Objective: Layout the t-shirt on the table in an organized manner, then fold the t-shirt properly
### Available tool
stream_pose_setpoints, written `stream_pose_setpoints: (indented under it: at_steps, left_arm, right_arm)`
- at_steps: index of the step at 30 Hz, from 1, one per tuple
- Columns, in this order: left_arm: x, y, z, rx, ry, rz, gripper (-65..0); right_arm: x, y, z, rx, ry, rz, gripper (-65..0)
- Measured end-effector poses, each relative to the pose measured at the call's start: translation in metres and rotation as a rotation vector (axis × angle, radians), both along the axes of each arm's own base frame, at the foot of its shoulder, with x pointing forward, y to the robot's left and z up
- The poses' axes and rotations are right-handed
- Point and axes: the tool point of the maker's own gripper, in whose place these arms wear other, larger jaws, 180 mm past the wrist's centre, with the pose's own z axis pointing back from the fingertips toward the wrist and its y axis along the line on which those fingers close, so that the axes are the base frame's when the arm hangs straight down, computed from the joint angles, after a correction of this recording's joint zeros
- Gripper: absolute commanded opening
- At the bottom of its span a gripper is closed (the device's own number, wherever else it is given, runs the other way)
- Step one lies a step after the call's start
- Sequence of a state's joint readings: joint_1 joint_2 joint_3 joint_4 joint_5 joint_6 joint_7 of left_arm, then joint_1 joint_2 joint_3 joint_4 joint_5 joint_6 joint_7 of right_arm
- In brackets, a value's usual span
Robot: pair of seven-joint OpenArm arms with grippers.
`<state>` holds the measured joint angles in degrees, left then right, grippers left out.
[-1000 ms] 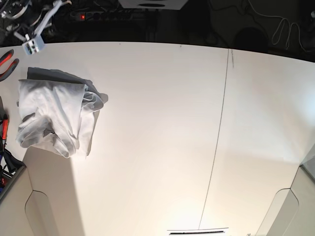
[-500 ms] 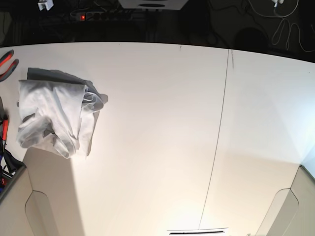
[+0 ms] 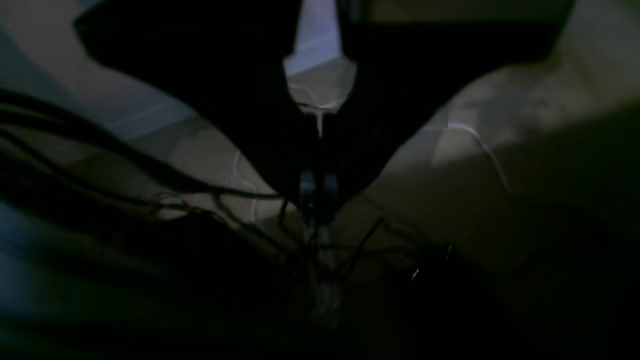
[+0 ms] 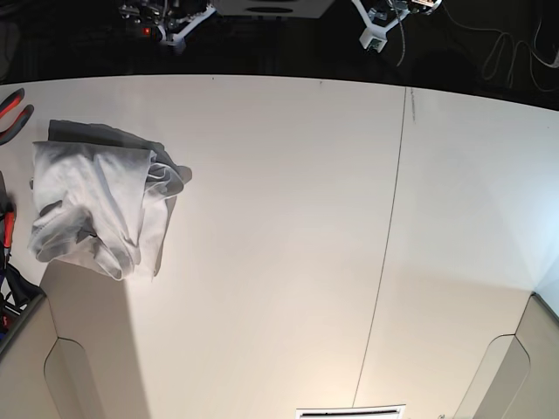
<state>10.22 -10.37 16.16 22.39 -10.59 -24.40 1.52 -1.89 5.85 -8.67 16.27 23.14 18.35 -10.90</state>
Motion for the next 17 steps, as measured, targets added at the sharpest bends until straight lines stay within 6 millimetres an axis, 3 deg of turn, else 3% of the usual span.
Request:
stream_pose_setpoints:
  at_steps: [5,11,17]
  left_arm:
    - [0.010,-0.009,0.001,-0.013,-0.017,-0.004,-65.0]
    - [0.012,-0.009,0.001,-0.015,-0.022,-0.004,-65.0]
    - [0.012,-0.009,0.001,-0.015,-0.022,-0.004,-65.0]
  right_arm:
    - [0.019,0.009,0.002,0.021,-0.030,-0.069,-65.0]
    - [0.016,0.008,0.001,0.020,-0.021,-0.078,-65.0]
    - [0.036,0.016,0.006,0.074,-0.050,-0.272,-65.0]
